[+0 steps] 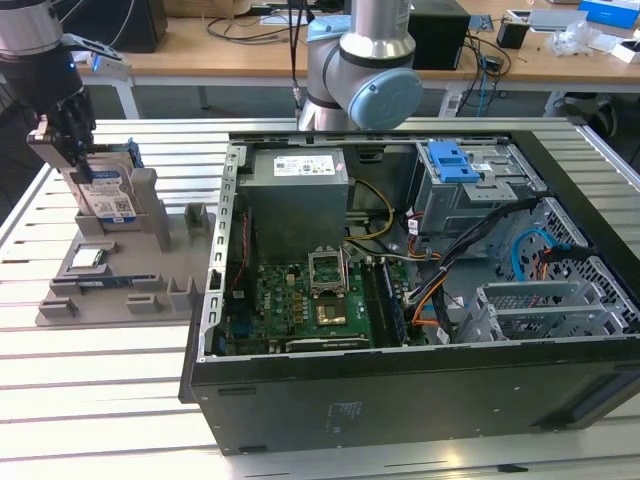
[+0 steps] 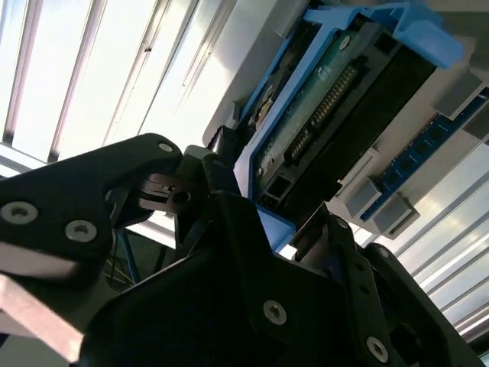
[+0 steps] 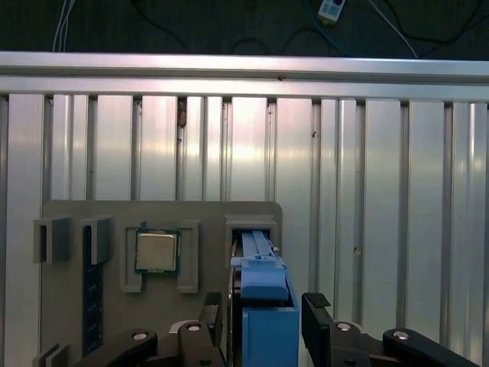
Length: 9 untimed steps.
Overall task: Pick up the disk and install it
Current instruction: 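Pick up the disk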
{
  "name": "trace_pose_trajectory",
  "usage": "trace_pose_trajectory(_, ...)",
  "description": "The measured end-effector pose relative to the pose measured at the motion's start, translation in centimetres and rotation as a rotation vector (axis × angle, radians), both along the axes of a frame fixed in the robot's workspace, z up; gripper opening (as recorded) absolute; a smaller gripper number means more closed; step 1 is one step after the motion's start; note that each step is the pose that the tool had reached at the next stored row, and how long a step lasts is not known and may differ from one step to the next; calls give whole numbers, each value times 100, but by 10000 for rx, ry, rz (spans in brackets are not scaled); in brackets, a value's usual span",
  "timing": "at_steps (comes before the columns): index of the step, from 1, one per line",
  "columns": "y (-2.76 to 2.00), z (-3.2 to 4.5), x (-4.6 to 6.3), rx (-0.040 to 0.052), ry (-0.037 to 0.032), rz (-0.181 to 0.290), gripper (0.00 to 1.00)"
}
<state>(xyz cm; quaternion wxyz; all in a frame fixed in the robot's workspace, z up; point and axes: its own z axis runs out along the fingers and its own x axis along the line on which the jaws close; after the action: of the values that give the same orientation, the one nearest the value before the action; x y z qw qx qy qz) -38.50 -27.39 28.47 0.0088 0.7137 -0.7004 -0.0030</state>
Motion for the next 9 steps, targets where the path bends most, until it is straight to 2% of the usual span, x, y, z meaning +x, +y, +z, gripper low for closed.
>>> trace_pose_trajectory(2,0,0,2,0,1,0,40)
trace_pose_trajectory(3,1,0,2,0,1,0,37)
trace_pose_trajectory(9,2,0,6,0,0,0,37)
